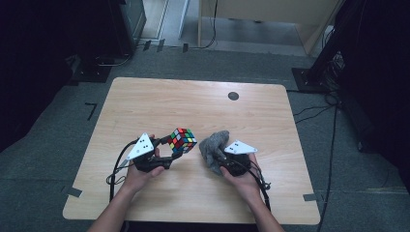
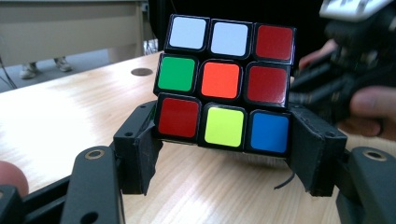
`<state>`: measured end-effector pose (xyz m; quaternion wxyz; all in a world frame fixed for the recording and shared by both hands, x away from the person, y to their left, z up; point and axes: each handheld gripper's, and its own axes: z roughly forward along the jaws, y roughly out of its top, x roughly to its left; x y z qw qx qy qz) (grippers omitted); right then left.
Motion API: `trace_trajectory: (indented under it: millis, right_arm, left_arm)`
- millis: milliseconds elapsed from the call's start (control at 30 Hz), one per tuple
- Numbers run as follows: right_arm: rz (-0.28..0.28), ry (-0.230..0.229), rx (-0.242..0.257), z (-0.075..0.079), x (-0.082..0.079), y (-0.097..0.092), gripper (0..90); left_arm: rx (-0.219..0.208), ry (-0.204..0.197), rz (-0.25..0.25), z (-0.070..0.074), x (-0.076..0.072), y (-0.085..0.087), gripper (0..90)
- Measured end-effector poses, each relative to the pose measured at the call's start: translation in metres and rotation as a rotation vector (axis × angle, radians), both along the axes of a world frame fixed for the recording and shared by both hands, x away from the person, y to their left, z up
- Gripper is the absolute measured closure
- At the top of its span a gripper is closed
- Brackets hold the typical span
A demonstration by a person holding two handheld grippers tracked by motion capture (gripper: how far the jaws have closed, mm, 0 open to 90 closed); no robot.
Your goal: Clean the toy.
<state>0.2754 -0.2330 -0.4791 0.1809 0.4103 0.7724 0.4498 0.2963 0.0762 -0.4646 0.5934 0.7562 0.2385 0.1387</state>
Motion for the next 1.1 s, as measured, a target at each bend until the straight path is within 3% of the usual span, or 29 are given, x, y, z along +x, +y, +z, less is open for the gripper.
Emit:
trace_trajectory:
  millis: [267, 500, 600, 733, 967, 1100]
  right_arm:
    - [0.018, -0.165, 0.137, 0.032, -0.016, -0.004, 73.3]
    - [0.103, -0.223, 0.246, 0.058, -0.03, 0.008, 72.7]
    - [0.146, -0.236, 0.243, 0.062, -0.034, 0.017, 72.2]
    - [0.144, -0.205, 0.242, 0.056, -0.032, 0.019, 71.9]
    - [0.114, -0.131, 0.307, 0.045, -0.02, 0.006, 71.9]
    - [0.077, -0.11, 0.273, 0.038, -0.015, 0.001, 72.0]
  left_arm:
    - [0.054, -0.006, -0.022, -0.005, -0.003, -0.009, 33.8]
    - [0.117, -0.037, -0.076, -0.006, -0.012, -0.024, 33.8]
    - [0.137, -0.062, -0.082, -0.006, -0.017, -0.03, 33.8]
    - [0.126, -0.094, -0.113, -0.004, -0.021, -0.031, 33.8]
    - [0.09, -0.122, -0.145, 0.003, -0.025, -0.027, 33.9]
    - [0.09, -0.133, -0.145, 0.005, -0.026, -0.026, 33.9]
